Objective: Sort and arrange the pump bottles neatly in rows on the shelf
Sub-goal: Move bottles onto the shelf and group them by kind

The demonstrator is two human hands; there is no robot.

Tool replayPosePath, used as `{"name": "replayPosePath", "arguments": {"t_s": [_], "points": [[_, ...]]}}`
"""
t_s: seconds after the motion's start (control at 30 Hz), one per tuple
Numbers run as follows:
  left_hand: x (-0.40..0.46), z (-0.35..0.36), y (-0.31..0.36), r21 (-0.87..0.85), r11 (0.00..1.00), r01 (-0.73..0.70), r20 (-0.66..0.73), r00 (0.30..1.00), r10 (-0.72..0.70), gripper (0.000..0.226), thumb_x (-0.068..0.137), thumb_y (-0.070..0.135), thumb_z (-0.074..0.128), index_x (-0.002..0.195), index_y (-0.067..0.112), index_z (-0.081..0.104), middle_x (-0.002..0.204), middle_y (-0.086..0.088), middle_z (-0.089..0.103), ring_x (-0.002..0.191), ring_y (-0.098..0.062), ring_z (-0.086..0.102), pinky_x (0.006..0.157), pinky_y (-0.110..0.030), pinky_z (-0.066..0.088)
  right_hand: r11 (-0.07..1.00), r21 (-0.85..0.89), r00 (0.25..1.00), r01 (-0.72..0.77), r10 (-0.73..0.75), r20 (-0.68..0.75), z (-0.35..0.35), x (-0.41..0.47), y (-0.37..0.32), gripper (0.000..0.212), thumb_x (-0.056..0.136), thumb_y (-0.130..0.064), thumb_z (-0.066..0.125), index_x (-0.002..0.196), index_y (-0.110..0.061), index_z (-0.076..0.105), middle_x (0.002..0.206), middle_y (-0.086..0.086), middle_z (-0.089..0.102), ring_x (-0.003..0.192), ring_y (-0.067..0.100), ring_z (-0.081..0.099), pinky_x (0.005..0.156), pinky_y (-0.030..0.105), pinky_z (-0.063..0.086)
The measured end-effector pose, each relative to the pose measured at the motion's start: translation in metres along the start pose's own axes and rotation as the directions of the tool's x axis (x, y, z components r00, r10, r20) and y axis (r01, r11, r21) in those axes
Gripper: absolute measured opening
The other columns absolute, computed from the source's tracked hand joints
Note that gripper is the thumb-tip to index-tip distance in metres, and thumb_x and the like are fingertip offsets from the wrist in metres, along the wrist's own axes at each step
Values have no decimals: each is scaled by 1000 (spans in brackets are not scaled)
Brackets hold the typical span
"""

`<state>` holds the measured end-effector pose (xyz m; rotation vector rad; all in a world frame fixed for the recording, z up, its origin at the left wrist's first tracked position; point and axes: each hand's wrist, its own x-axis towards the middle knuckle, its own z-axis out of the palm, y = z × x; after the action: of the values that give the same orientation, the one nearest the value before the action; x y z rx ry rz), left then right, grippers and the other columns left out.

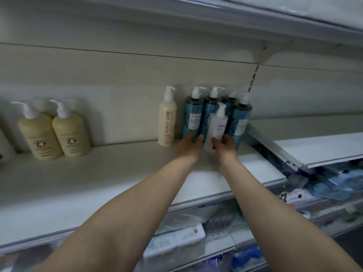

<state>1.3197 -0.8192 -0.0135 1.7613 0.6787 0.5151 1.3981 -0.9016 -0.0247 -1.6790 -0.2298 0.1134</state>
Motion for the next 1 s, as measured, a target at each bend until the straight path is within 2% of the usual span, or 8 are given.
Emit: {"name": "replayPosePath", "arguments": {"t_s": [0.17,0.3,0.37,0.5,0.67,0.73,0.83,1.0], "points": [[0,8,-2,-54,998,12,53,999,-9,48,104,35,45,150,19,40,152,-5,45,137,-24,44,95,-21,28,1000,-7,996,-20,20,83,-2,15,6,54,91,-8,69,142,-12,52,137,9,62,123,28,60,107,46,49],[-5,2,-1,-46,998,31,84,996,-27,53,104,38,44,153,19,36,155,-4,41,141,-24,40,110,-28,30,996,-91,998,-22,28,59,-1,28,10,62,88,-17,74,145,-18,51,141,6,60,127,29,58,106,48,49],[-4,-5,-1,-32,999,35,74,997,-32,54,104,38,43,154,19,35,156,-4,40,142,-24,38,114,-31,30,994,-107,998,-13,20,61,1,30,12,64,85,-22,78,144,-19,52,139,5,61,123,29,61,101,45,53],[-3,-20,-4,15,999,30,30,999,-31,51,105,36,41,153,18,35,155,-3,41,139,-22,41,101,-23,29,996,-85,1000,0,2,28,6,22,15,63,81,-25,84,136,-13,56,126,2,65,106,22,63,81,27,49],[-11,-34,-16,-2,999,48,-60,997,-48,39,101,33,48,137,19,55,134,-1,59,121,-22,54,86,-21,34,998,-69,995,16,-9,96,21,-1,18,63,71,-29,90,124,-14,59,116,2,70,98,19,68,83,32,58],[-15,-41,-21,-42,998,53,-87,995,-56,37,99,33,53,133,20,59,132,-4,61,121,-24,57,88,-23,39,999,-47,990,27,-21,136,29,-17,16,61,70,-30,91,119,-15,59,111,3,70,95,19,69,73,26,60],[-25,-57,-27,-139,989,52,-114,991,-68,43,96,31,59,139,24,56,138,-5,59,122,-22,58,98,-24,43,1000,-8,980,23,-21,196,43,-44,9,61,72,-30,90,121,-12,59,108,3,70,82,9,67,51,9,48],[-50,-99,-39,-258,964,63,-132,986,-100,38,95,23,62,133,22,61,118,-3,68,75,-7,65,62,-10,48,996,89,955,25,-50,293,68,-94,0,44,82,-22,84,119,-14,61,101,-2,69,83,8,69,61,11,53]]}}
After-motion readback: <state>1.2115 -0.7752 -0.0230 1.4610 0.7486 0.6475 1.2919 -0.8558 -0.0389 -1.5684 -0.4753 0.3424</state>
